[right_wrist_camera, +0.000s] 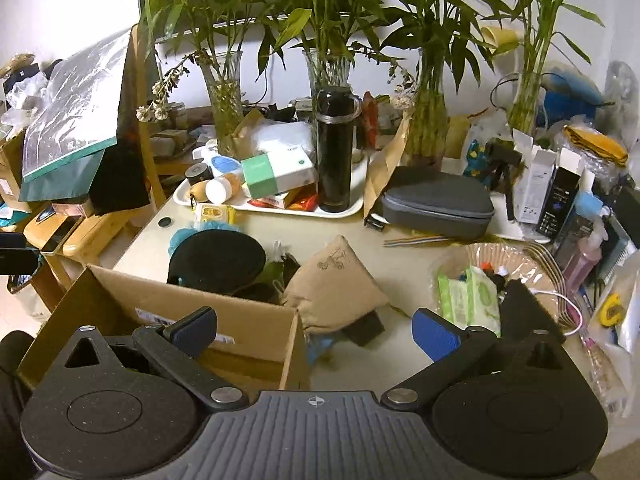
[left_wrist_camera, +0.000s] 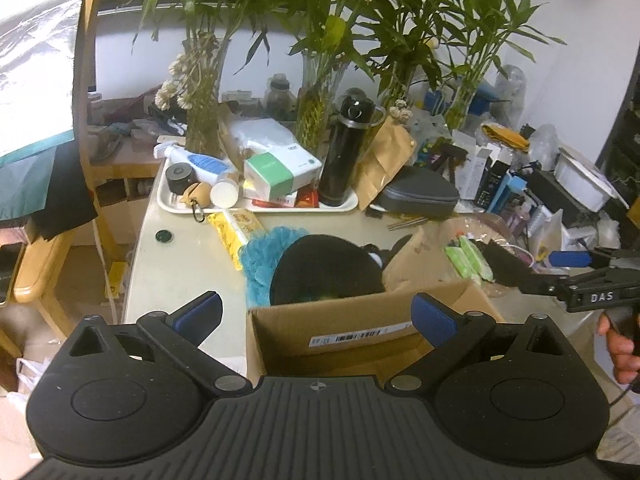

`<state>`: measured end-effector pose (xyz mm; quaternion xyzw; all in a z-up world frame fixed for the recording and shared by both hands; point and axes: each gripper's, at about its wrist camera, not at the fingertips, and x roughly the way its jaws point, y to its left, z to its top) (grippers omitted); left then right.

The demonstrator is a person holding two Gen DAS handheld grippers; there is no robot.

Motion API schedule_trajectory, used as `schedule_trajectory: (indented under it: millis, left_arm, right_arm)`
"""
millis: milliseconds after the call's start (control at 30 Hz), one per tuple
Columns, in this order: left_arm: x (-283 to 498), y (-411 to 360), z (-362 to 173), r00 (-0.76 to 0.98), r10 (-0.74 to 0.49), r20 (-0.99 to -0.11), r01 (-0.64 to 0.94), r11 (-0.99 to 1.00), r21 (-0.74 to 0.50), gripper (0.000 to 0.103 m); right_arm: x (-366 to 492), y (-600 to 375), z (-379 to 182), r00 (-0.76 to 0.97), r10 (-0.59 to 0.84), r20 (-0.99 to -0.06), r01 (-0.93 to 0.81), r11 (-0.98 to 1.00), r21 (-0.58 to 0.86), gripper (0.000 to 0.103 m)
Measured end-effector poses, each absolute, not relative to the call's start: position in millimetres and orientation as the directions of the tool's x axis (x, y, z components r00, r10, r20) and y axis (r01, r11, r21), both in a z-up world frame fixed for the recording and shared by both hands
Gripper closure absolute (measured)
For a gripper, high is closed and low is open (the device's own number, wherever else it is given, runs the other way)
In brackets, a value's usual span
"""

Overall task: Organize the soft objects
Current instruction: 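Move the left tool down toward the black knit hat beside the box, then close the left tool on the black knit hat and lift it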

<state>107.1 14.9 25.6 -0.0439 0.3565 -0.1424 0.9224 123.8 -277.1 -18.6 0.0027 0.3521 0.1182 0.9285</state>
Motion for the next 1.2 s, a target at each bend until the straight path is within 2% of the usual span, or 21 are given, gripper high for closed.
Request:
schedule_trajectory:
  millis: [100,333,567,867,1067,1100,1167,1200]
  left_arm:
    - [112.9,17.1,26.5,0.713,-0.305,-0.631,0.243,0.952,-0.186,0.000]
    - [131.2,19.4,20.2,0.715,-0.308,-0.628,0.270,0.950,-0.158,0.000]
    - [152.9,17.1,6.8,0.694,-0.390,-0.605,0.370,0.914,-0.164,0.000]
    - [188.9,21.0,-8.9,0.631,-0.483,-0.607,0.494,0.853,-0.165,0.000]
    - [216.2,27.3,-28.7,0.542,-0.545,-0.640,0.589,0.789,-0.174,0.001]
    - [222.7,29.9,-34.7,0.521,-0.555,-0.649,0.601,0.778,-0.183,0.001]
    - [232.6,34.3,-45.1,0.488,-0.567,-0.664,0.615,0.763,-0.199,0.017]
    - [239.3,36.2,-50.9,0.460,-0.576,-0.675,0.628,0.749,-0.211,0.018]
  right_arm:
    - [124.5,-277.2,-19.8,0.729,0.256,-0.635,-0.236,0.965,0.117,0.000]
    - [132.2,-275.9,-27.3,0.693,0.298,-0.656,-0.249,0.953,0.171,0.000]
    - [134.1,-279.7,-37.5,0.677,0.357,-0.643,-0.244,0.934,0.262,0.000]
    - [134.8,-279.7,-41.3,0.671,0.363,-0.646,-0.254,0.932,0.260,0.000]
    - [139.8,-287.7,-41.1,0.678,0.342,-0.651,-0.229,0.939,0.255,0.000]
    - [140.5,-289.6,-40.9,0.681,0.337,-0.651,-0.222,0.941,0.255,0.000]
    - [142.2,-293.4,-41.2,0.683,0.332,-0.651,-0.212,0.943,0.258,0.000]
    - [143.6,-295.4,-41.5,0.684,0.328,-0.651,-0.207,0.944,0.258,0.000]
